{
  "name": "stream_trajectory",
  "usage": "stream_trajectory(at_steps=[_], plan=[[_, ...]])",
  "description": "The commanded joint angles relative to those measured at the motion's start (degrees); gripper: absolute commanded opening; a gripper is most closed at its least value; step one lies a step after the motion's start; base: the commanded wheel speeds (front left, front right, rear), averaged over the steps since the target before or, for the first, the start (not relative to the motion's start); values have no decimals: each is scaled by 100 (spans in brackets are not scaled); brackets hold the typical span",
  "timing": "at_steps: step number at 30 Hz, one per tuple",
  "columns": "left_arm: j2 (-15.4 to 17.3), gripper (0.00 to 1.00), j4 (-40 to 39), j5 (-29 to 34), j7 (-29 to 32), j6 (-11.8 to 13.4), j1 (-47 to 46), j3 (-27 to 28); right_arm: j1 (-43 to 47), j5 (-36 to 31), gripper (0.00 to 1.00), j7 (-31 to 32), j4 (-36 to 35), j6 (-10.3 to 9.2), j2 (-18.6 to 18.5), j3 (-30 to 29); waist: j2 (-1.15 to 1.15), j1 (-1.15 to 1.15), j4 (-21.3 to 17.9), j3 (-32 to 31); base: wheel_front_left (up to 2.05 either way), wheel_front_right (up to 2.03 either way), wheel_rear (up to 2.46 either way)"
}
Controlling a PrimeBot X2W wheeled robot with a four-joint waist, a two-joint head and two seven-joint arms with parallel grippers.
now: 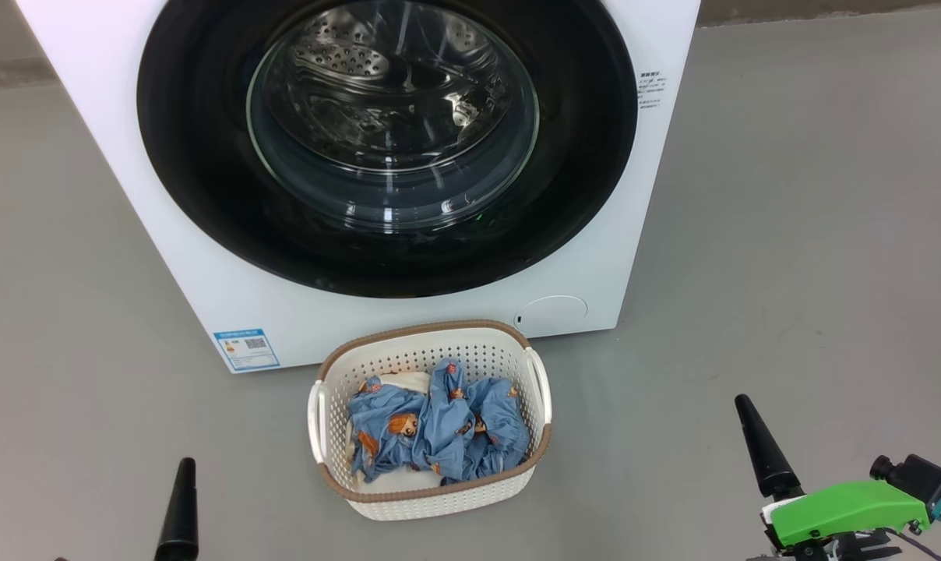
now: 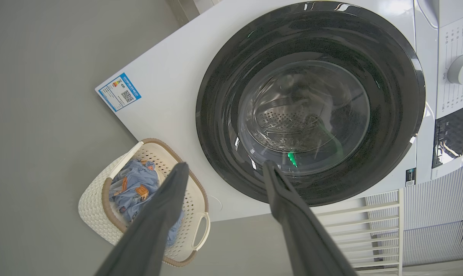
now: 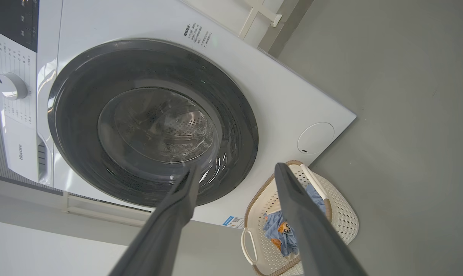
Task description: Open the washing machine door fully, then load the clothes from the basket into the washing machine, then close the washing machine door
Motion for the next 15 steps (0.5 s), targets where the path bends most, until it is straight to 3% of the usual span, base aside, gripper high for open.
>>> stream_trajectory(at_steps=[1,15], plan=[[113,100,-140,91,-47,-26,-261,60,-256,-110,100,-53,-121,-2,-103,68,0,0,0,0,0,0,0],[260,100,-114,1400,-302,-35,-239,-79,-468,-1299,100,-304,105,-3,-266,411,0,0,-40,-27,0,0,0]])
